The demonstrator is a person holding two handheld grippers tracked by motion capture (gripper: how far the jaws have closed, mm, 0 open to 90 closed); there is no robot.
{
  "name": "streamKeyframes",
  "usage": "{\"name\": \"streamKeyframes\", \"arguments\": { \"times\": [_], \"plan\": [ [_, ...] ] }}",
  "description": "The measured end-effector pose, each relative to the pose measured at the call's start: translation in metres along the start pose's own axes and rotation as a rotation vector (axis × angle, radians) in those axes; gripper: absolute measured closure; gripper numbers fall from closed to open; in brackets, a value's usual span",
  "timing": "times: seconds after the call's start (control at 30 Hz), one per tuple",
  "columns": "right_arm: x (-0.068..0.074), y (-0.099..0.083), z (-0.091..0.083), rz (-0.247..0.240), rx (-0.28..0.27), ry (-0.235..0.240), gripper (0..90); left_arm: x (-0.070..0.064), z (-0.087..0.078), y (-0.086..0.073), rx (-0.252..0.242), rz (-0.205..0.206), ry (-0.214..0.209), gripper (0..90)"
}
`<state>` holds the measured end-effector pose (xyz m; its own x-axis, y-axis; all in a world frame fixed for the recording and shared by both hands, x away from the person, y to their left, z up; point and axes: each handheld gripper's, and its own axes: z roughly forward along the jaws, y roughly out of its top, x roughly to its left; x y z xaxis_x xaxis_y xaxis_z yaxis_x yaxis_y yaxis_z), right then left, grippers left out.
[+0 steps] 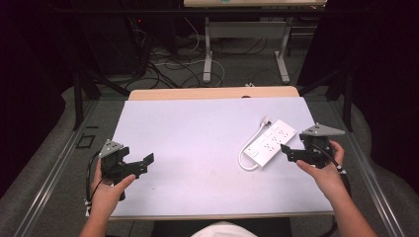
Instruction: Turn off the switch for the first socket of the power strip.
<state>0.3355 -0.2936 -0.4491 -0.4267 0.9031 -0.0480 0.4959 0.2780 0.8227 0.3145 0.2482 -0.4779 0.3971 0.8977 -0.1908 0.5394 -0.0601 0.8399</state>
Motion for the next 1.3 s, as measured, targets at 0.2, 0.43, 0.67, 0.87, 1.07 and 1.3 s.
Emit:
{"name": "streamKeyframes", "arguments": {
  "times": [0.2,0.43,0.67,0.87,1.07,1.3],
  "plan": [
    [0.001,0.008,0.006,-0.032,0.011,0.002,24.4,0.0,0.0,0.0,0.003,-0.001,0.0,1.6],
    [0.001,0.015,0.012,-0.032,0.027,0.015,28.5,0.0,0.0,0.0,0.002,-0.003,-0.001,1.7],
    [-0.001,0.022,0.019,-0.035,0.057,0.04,32.5,0.0,0.0,0.0,0.003,-0.003,-0.002,1.7],
    [-0.003,0.026,0.027,-0.056,0.085,0.053,34.0,0.0,0.0,0.0,0.003,-0.005,-0.003,1.7],
    [-0.004,0.03,0.037,-0.067,0.097,0.066,35.0,0.0,0.0,0.0,0.005,-0.003,-0.003,1.7],
    [-0.001,0.035,0.047,-0.106,0.111,0.055,34.9,0.001,0.0,-0.001,0.006,-0.003,-0.003,1.7]
  ]
}}
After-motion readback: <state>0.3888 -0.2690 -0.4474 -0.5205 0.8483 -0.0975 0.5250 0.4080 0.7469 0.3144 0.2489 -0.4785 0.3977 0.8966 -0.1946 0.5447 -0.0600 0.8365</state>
